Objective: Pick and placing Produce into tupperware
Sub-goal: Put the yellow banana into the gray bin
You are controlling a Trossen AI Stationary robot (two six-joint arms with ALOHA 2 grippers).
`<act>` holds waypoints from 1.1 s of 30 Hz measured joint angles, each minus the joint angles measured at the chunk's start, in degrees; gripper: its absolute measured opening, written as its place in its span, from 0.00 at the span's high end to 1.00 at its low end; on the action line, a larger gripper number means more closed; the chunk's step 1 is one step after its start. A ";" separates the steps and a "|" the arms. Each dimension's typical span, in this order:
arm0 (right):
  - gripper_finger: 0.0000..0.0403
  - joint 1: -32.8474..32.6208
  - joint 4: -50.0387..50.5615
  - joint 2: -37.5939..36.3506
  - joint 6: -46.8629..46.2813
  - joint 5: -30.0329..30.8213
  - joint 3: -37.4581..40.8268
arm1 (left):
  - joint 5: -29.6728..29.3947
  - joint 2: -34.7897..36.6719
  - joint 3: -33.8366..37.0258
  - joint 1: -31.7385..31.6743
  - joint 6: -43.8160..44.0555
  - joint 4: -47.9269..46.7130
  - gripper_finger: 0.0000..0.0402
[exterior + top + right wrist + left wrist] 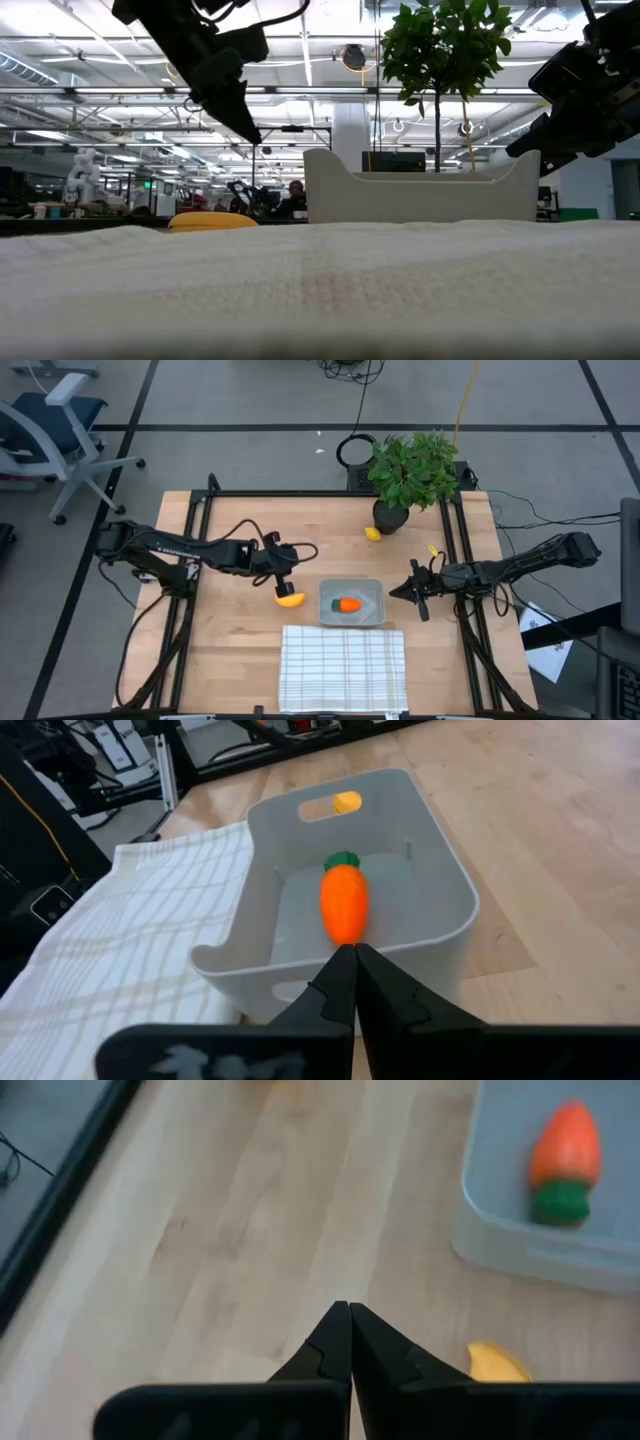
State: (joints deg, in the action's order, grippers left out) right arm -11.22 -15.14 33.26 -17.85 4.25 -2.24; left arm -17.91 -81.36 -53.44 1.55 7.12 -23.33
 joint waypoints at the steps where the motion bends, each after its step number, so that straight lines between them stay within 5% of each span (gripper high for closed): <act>1: 1.00 0.00 -0.02 -0.02 0.38 0.00 0.00 | 0.03 0.21 0.09 0.39 -0.42 -0.34 1.00; 15: 1.00 -0.13 4.45 -8.99 2.25 0.00 0.00 | -2.12 5.41 0.63 8.36 -8.34 7.79 1.00; 33: 1.00 -0.13 5.66 -18.45 5.72 0.10 0.00 | -6.20 34.51 29.95 15.48 -10.78 33.69 1.00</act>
State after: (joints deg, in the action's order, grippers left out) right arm -11.35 -9.47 14.80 -12.13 4.36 -2.24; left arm -24.11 -46.85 -23.49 17.02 -3.66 10.35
